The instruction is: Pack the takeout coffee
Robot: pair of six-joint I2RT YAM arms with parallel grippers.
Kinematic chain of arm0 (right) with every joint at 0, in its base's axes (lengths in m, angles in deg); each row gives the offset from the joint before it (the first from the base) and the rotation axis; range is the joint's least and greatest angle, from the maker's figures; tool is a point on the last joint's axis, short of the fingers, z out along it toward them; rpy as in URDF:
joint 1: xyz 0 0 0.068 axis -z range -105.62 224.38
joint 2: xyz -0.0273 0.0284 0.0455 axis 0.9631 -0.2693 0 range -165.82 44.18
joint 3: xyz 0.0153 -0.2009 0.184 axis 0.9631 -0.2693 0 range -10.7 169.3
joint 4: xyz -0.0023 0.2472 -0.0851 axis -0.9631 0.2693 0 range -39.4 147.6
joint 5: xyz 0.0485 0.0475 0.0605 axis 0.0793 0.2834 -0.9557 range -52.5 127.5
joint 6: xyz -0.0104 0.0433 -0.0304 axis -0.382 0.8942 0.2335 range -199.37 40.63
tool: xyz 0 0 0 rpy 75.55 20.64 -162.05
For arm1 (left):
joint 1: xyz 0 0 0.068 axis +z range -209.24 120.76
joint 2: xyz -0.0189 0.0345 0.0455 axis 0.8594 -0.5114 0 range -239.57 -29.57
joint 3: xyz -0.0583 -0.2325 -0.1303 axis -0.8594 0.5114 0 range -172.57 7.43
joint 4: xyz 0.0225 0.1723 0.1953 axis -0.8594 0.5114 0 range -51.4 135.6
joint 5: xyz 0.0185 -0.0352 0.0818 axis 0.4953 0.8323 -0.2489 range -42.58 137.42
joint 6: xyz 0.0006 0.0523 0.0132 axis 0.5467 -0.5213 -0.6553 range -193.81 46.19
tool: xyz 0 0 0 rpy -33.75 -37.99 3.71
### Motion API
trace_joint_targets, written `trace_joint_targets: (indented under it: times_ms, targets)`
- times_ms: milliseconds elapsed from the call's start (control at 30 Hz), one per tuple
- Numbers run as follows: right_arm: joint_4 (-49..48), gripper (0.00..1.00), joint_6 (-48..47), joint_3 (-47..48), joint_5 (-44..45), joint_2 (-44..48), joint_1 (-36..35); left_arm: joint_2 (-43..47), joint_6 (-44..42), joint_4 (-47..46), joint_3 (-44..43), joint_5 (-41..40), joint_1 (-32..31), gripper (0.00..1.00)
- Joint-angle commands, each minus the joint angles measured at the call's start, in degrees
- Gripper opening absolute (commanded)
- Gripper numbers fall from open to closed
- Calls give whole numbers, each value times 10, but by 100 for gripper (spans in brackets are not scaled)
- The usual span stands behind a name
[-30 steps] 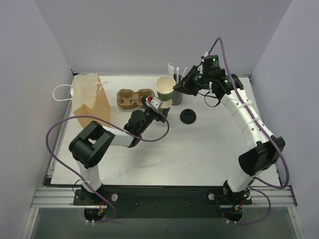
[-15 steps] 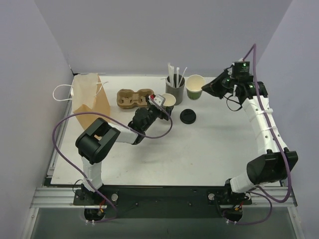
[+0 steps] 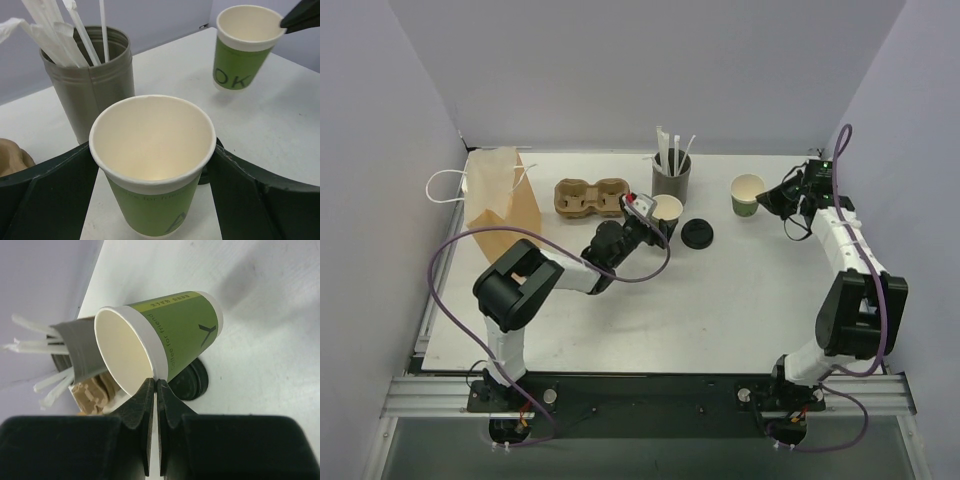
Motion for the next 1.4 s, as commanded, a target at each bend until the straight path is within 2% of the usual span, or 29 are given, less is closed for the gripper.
trace_joint_targets:
  times_ms: [0, 133, 300, 433, 500, 800, 1067, 1367]
  targets:
    - [-138, 0, -2, 0, 23, -68, 5, 44, 38, -31, 36, 8, -8, 93]
    - [-163, 0, -1, 15, 22, -128, 5, 56, 53, -42, 67, 1, -11, 93]
    - [-157, 1, 1, 21, 19, -151, 6, 76, 57, -52, 104, -7, -19, 93]
    - [-117, 11, -1, 35, 24, -159, 6, 88, 60, -55, 128, -20, -25, 93]
    - [-89, 20, -2, 48, 27, -158, 4, 91, 63, -60, 138, -27, -28, 94]
    - [13, 39, -37, 120, 57, -158, -10, 99, 59, -66, 164, -40, -40, 94]
    - [52, 41, -53, 128, 74, -117, -44, 109, 54, -69, 191, -51, -48, 95]
    - [81, 58, -109, 124, 103, -78, -119, 136, 58, -68, 235, -54, -49, 97]
